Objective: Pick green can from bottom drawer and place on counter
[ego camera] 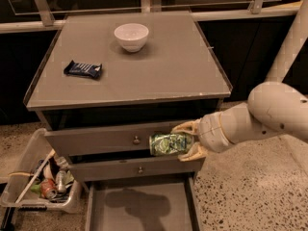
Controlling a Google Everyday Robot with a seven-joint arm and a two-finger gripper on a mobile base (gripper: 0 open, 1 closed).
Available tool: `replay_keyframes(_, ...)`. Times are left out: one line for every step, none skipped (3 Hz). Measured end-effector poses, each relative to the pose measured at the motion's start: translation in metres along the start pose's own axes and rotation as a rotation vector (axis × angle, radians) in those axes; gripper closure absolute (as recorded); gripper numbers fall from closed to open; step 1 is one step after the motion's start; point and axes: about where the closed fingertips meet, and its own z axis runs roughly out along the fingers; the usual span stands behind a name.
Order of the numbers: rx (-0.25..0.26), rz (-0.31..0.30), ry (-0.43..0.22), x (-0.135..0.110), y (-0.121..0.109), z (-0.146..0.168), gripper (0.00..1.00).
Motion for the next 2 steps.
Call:
replay_keyframes(0.027,-0.041,0.059,-0.031,-0.023,-0.035,1.00)
replay_keyframes(0.055,-0.068,0.096,-0.046,-0.049,-0.066,1.00)
